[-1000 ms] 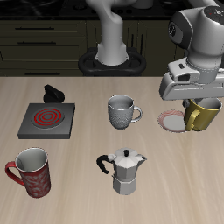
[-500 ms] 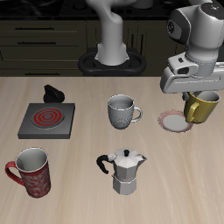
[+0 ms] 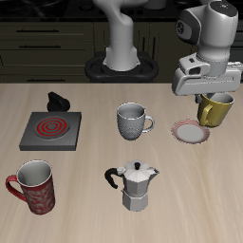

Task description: Place the white and yellow mug on the plate

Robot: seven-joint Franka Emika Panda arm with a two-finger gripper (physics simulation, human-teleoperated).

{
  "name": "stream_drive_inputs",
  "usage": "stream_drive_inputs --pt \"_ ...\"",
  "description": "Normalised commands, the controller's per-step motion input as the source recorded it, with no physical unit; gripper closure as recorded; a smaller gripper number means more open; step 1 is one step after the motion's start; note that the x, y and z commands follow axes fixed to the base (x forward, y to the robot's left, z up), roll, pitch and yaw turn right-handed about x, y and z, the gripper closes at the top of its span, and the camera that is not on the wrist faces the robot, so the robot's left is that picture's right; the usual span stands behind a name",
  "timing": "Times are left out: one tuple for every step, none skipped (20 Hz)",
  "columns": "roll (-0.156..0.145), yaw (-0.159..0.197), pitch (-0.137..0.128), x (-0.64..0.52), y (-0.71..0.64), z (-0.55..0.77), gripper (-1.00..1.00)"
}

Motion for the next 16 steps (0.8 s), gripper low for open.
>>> stream_drive_inputs --pt "0.03 -0.011 0.001 -0.17 -0.01 -0.06 1.0" --pt "-0.02 -0.022 0.026 -0.12 0.04 -0.13 1.0" --pt "-0.017 0.072 0.008 -0.17 0.07 -0.14 1.0" --pt "-0.006 0.051 -0.036 -0.23 0.08 -0.06 1.0" --pt "0.043 -0.07 0.028 -0.17 0.06 -0.1 1.0" --pt "0.015 0.023 -0.024 -0.24 0.05 -0.06 1.0" --pt "-0.025 0.015 -0.069 -0.16 0.05 0.0 1.0" --pt "-0.019 -0.001 -0.045 -0.37 -0.13 -0.03 1.0" --pt "-0.021 -0.013 -0.022 -0.12 -0.05 -0.01 1.0" --pt "-0.046 0.026 -0.032 -0.07 -0.04 0.01 1.0" --pt "0.044 0.02 -0.009 -0.07 0.06 -0.01 1.0" --pt "-0.031 -0.057 -0.012 -0.06 -0.09 -0.01 1.0" --pt "-0.032 0.01 -0.047 -0.1 -0.05 -0.01 1.0" --pt "-0.019 -0.073 0.014 -0.19 -0.29 -0.17 1.0" --pt "-0.016 0.009 -0.033 -0.13 -0.04 -0.07 1.0" --pt "0.007 0.039 -0.03 -0.06 0.01 -0.09 1.0"
